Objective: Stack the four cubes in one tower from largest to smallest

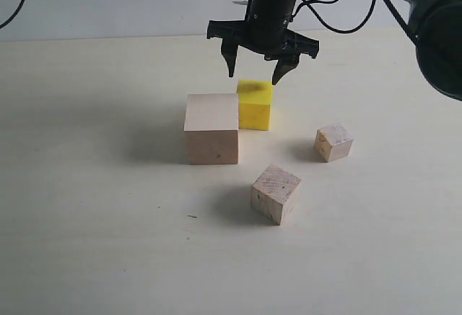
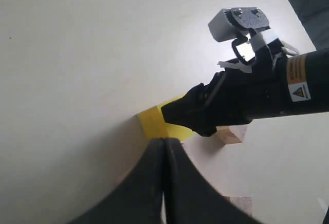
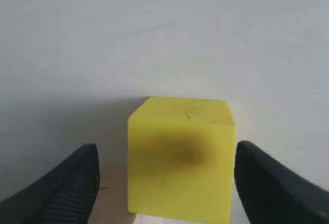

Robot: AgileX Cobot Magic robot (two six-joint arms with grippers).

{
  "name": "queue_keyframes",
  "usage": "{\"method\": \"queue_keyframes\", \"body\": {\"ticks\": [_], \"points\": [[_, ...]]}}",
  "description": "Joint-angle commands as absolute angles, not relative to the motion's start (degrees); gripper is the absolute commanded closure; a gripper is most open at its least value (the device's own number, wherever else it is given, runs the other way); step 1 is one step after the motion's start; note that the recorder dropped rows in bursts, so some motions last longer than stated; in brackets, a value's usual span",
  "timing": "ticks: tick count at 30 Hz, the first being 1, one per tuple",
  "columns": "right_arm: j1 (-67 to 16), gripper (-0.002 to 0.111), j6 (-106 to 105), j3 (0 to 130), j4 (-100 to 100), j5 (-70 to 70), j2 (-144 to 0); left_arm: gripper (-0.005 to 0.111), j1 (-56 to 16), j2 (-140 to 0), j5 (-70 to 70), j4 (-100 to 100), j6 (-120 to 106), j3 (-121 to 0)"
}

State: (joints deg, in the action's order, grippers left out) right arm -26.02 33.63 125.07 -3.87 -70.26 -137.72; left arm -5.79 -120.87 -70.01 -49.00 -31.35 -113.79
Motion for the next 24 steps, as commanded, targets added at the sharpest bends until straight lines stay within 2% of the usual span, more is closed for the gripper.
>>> {"method": "queue_keyframes", "body": {"ticks": [1,5,8,18,21,24], "points": [[-26.03,0.038,31.25,124.92,-3.76,-69.96,-137.26,0.107,-5.65,-120.21,-69.96,-50.06,-31.85,-113.52],[-26.03,0.038,25.49,124.92,-3.38,-69.96,-137.38,0.107,-5.65,-120.21,-69.96,-50.68,-32.14,-113.52],[-26.03,0.028,27.57,124.92,-3.35,-69.96,-137.38,0.107,-5.65,-120.21,-69.96,-51.53,-32.14,-113.52],[-26.03,0.027,31.12,124.92,-2.82,-69.96,-137.38,0.107,-5.65,-120.21,-69.96,-51.61,-32.30,-113.52],[-26.03,0.020,31.66,124.92,-3.07,-69.96,-137.99,0.107,-5.65,-120.21,-69.96,-51.77,-32.42,-113.52],[-26.03,0.020,31.52,124.92,-3.83,-69.96,-138.71,0.107,-5.65,-120.21,-69.96,-51.77,-32.57,-113.52]]}}
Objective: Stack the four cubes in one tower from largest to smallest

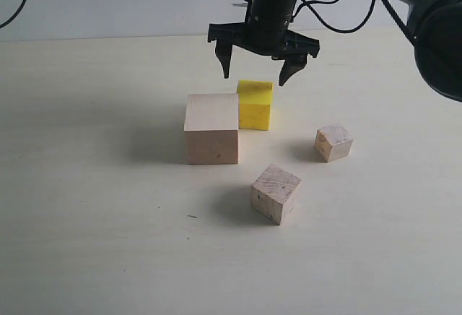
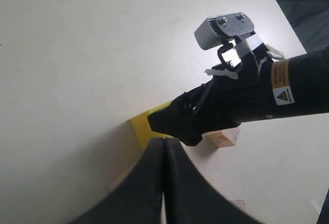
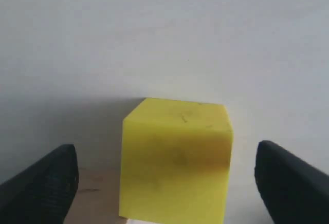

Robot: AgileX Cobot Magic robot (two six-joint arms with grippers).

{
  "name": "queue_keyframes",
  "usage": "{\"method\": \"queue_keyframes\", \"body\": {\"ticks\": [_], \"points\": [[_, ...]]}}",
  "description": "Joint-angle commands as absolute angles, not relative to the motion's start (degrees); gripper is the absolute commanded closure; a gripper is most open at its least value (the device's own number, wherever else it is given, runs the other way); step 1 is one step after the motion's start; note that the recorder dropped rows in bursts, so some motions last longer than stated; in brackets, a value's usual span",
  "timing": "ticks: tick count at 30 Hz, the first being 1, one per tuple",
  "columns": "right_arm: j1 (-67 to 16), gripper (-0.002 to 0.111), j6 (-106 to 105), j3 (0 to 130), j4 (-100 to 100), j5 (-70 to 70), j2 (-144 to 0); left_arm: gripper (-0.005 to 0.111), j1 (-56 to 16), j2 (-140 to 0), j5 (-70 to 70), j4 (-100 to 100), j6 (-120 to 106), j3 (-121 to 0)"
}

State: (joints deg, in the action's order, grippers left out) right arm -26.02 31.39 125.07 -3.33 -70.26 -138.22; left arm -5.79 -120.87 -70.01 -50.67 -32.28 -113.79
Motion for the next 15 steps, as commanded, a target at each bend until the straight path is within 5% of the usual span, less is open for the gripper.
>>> {"method": "queue_keyframes", "body": {"ticks": [1,15], "points": [[-26.03,0.020,31.51,124.92,-3.83,-69.96,-138.98,0.107,-5.65,-120.21,-69.96,-51.77,-32.57,-113.52],[-26.03,0.025,31.51,124.92,-2.83,-69.96,-141.69,0.107,-5.65,-120.21,-69.96,-51.77,-32.57,-113.52]]}}
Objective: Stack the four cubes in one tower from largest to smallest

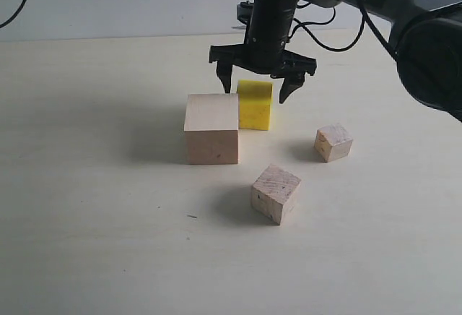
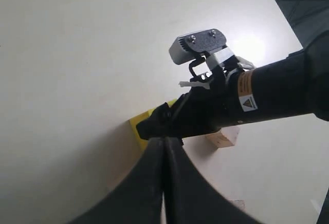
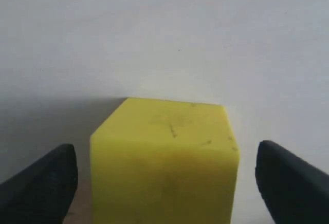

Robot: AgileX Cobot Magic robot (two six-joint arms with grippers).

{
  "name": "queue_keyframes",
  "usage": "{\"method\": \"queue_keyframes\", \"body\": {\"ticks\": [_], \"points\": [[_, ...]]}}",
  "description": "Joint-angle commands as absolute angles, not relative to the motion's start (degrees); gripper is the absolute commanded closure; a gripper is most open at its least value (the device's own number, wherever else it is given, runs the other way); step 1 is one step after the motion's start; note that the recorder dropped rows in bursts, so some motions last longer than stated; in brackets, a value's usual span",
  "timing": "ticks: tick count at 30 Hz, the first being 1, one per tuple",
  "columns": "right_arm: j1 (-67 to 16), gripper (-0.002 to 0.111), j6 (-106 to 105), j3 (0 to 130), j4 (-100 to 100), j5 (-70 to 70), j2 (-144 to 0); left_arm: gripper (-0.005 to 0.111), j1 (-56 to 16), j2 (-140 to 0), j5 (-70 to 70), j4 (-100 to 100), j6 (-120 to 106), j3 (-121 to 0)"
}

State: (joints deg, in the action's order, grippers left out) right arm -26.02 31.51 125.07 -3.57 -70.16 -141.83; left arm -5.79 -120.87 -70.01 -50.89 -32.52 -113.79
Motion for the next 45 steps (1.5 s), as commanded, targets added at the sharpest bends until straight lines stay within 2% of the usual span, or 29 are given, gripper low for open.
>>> {"method": "queue_keyframes", "body": {"ticks": [1,5,9,11,23,37,45], "points": [[-26.03,0.029,31.51,124.92,-2.83,-69.96,-141.69,0.107,-5.65,-120.21,-69.96,-51.77,-32.57,-113.52],[-26.03,0.060,31.51,124.92,-1.16,-69.96,-141.69,0.107,-5.65,-120.21,-69.96,-51.91,-32.57,-113.52],[-26.03,0.097,31.06,124.92,-1.15,-69.96,-141.69,0.107,-5.65,-120.21,-69.96,-51.91,-32.57,-113.52],[-26.03,0.108,29.93,124.92,-1.04,-69.96,-141.59,0.107,-5.65,-120.21,-69.96,-51.91,-32.57,-113.52],[-25.84,0.108,24.47,124.92,10.96,-69.96,-133.28,0.107,-5.65,-120.21,-69.96,-51.91,-32.57,-113.52],[-23.37,0.108,17.58,124.62,-1.16,-69.96,-120.01,0.107,-5.65,-115.49,-69.96,-40.96,-25.70,-110.25],[-27.59,0.108,15.87,112.08,-3.79,-69.96,-112.91,0.107,-5.75,-109.69,-66.65,-36.03,-25.26,-102.35]]}}
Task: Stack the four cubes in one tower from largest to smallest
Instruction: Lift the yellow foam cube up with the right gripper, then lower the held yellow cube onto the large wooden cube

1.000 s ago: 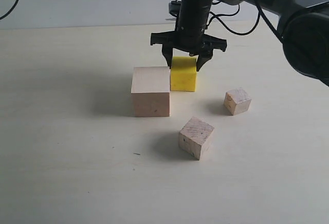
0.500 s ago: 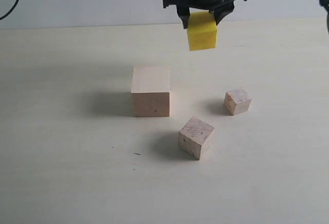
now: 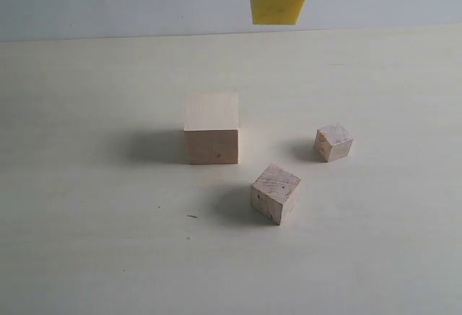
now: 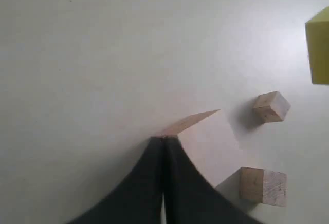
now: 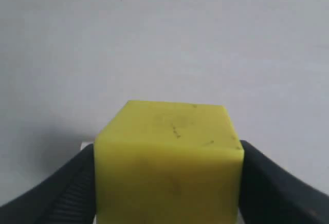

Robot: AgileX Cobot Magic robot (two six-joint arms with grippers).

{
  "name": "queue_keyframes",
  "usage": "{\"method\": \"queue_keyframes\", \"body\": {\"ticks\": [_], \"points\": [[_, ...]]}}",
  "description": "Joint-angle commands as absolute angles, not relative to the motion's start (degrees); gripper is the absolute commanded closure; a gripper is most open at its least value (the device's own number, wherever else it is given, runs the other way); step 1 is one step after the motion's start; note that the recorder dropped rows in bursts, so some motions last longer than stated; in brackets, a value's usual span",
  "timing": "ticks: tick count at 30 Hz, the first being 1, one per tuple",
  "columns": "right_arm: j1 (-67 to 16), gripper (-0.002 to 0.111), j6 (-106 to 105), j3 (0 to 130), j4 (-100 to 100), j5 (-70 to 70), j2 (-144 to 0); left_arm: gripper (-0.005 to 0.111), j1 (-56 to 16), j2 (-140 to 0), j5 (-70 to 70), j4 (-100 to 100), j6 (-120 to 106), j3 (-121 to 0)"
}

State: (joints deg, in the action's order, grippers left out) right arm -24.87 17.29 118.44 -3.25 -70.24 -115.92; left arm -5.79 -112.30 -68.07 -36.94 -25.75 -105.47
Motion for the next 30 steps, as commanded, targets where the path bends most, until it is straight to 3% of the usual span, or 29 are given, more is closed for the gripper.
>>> {"method": "queue_keyframes", "body": {"ticks": [1,13,30], "points": [[-28.55,0.108,15.83,110.63,-3.79,-69.96,-112.34,0.107,-5.75,-109.24,-66.65,-36.03,-25.26,-101.58],[-34.00,0.108,21.10,109.25,-8.36,-69.96,-111.93,0.107,-5.89,-104.20,-64.80,-34.76,-25.47,-95.60],[-35.36,0.108,30.65,109.25,-5.80,-69.96,-119.06,0.107,-6.95,-103.14,-63.43,-36.65,-26.71,-93.36]]}}
